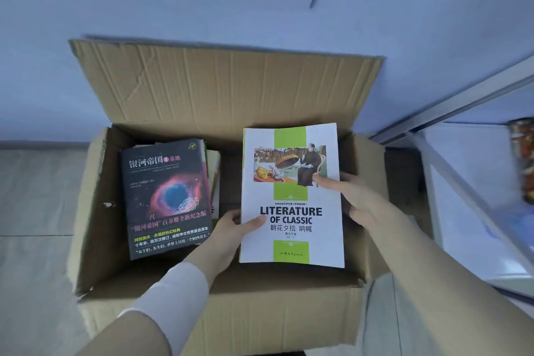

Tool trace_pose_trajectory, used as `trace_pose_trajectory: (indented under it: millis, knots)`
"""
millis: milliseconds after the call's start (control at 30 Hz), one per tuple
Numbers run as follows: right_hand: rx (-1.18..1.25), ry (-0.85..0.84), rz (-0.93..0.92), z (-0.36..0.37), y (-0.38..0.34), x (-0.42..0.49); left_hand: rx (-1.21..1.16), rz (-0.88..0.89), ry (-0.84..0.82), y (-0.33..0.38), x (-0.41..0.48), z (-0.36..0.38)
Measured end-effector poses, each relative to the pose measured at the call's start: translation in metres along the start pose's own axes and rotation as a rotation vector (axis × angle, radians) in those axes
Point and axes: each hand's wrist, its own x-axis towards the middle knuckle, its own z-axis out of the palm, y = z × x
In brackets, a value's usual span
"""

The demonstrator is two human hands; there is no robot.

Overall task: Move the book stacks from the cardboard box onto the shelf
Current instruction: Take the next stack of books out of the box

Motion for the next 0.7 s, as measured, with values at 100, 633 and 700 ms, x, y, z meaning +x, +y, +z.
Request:
trace_pose_trajectory:
  millis: [100,633,700]
  knots:
    - [-0.010,0.008,-0.070,0.007,-0.024,-0.060,0.014,0.046,-0.037,0.015,-0.056,-0.007]
    - [-0.128,-0.158,-0.525,0.069,-0.066,-0.322,0.048,0.505,0.038,0.001,-0.342,-0.049]
    - [-0.142,-0.211,-0.594,0.086,-0.061,-0.351,0.007,0.579,0.082,-0.015,-0.374,-0.064]
